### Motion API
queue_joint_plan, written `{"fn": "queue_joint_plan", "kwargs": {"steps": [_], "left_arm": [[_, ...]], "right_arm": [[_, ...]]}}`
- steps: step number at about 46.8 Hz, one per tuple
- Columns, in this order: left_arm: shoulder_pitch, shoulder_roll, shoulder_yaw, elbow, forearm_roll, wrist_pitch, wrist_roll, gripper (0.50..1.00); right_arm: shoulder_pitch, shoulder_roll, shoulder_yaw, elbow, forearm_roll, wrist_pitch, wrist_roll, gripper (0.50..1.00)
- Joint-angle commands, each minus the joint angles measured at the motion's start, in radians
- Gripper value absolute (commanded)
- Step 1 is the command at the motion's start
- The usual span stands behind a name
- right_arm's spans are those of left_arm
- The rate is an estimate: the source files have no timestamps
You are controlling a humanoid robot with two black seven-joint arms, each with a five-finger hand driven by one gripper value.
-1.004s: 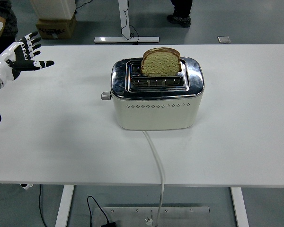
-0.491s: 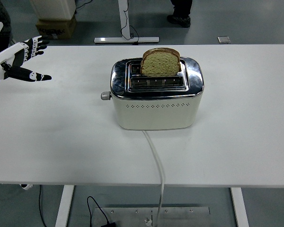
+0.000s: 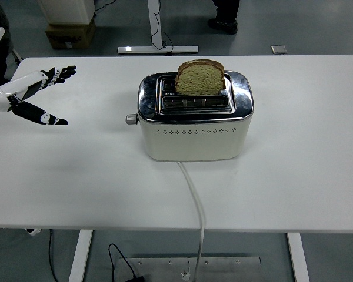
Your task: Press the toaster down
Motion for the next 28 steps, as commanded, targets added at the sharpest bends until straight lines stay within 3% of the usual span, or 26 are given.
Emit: {"fn": "queue_joint_plan", "kwargs": {"steps": [1,14,22,28], "left_arm": [[0.005,0.017,0.0,-0.049,0.036,0.021,0.005,1.0],[0.011,0.026,0.035,-0.085,0.13,0.038,0.024,1.0],[0.018,0.02,0.044,-0.103,0.204,0.112,0.021,1.0],[0.022,0.011,0.046,-0.122,0.205,0.116,0.021,1.0]], "right_arm": [[0.002,0.0,0.0,0.0,0.0,0.0,0.0,0.998],[0.0,0.0,0.0,0.0,0.0,0.0,0.0,0.998],[0.0,0.0,0.0,0.0,0.0,0.0,0.0,0.998],[0.0,0.0,0.0,0.0,0.0,0.0,-0.002,0.998]]}}
